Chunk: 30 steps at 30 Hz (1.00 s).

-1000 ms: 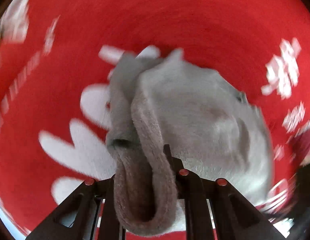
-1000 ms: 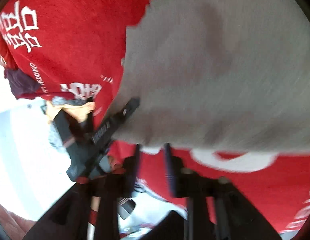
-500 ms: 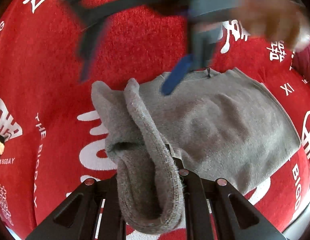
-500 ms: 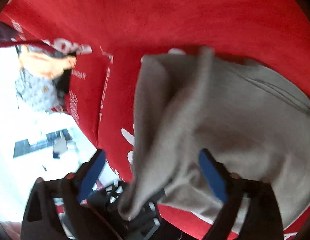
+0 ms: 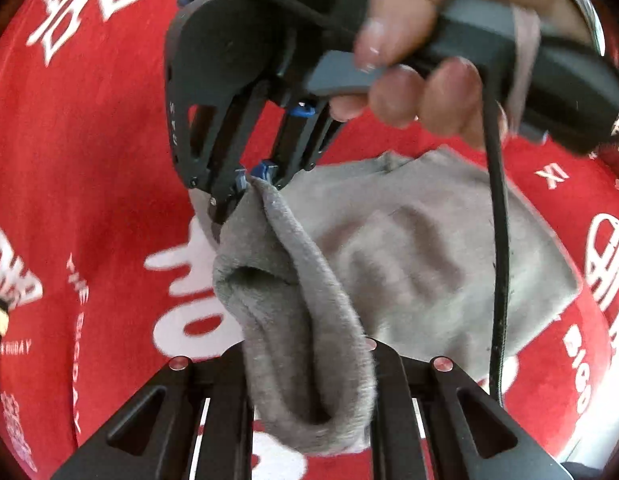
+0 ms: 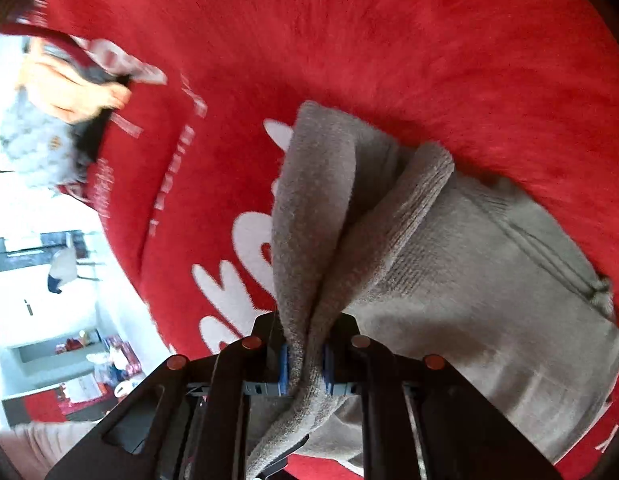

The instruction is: Fold small clothes

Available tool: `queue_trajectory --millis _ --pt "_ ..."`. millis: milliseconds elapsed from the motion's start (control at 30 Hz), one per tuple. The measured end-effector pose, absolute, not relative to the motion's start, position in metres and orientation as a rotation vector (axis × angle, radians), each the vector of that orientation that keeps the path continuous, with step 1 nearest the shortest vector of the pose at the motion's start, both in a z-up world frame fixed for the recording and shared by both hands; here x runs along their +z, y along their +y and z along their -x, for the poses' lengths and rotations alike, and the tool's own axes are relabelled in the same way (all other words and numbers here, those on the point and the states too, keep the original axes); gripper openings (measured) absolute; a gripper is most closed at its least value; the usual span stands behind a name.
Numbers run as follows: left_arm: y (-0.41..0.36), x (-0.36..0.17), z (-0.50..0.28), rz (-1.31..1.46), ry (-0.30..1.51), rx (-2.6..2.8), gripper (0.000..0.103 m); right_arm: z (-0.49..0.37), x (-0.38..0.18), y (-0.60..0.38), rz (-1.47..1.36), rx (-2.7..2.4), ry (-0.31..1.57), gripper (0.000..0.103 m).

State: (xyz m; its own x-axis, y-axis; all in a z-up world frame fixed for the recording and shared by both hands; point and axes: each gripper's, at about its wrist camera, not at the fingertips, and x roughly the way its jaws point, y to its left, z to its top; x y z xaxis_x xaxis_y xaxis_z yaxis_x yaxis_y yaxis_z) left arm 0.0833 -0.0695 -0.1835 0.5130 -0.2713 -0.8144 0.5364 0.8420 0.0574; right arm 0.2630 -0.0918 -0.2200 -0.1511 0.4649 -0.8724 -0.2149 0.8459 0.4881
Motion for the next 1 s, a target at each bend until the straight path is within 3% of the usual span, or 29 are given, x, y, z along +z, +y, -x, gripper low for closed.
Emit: queue_trajectory --millis 233,400,633,767,867,900,967,1000 --pt "-0.144 -0.137 -0.058 -0.353 0.814 -0.639 0.015 -0.212 -0.155 -0.205 -0.403 0.616 1.371 0.014" --pt "-0.212 -0.133 -0.041 -0.392 0.791 -0.749 0.015 -0.176 -0.141 -0.301 -0.498 0.526 1.281 0.014" --pt "-0.302 -0.192 -0.012 -0.472 0.882 -0.850 0.015 -0.121 -0.209 -0.399 -0.605 0.313 1.319 0.014" --pt "-0.321 -0.221 -0.008 -0.495 0.954 -0.846 0.015 -0.108 -0.267 -0.425 -0.644 0.209 1.373 0.015" --pt "-0.309 -0.223 0.000 -0.473 0.971 -0.844 0.016 -0.104 -0.277 -0.433 -0.676 0.187 1.345 0.017" --pt "-0.305 -0.220 -0.001 -0.473 0.974 -0.843 0.019 -0.105 -0.276 -0.432 -0.664 0.172 1.334 0.023" --pt "-0.292 -0.208 0.001 -0.465 0.986 -0.844 0.053 -0.104 -0.271 -0.436 -0.625 0.120 1.335 0.043" --pt "-0.284 -0.200 0.002 -0.454 0.978 -0.838 0.060 -0.103 -0.268 -0.440 -0.619 0.082 1.343 0.046"
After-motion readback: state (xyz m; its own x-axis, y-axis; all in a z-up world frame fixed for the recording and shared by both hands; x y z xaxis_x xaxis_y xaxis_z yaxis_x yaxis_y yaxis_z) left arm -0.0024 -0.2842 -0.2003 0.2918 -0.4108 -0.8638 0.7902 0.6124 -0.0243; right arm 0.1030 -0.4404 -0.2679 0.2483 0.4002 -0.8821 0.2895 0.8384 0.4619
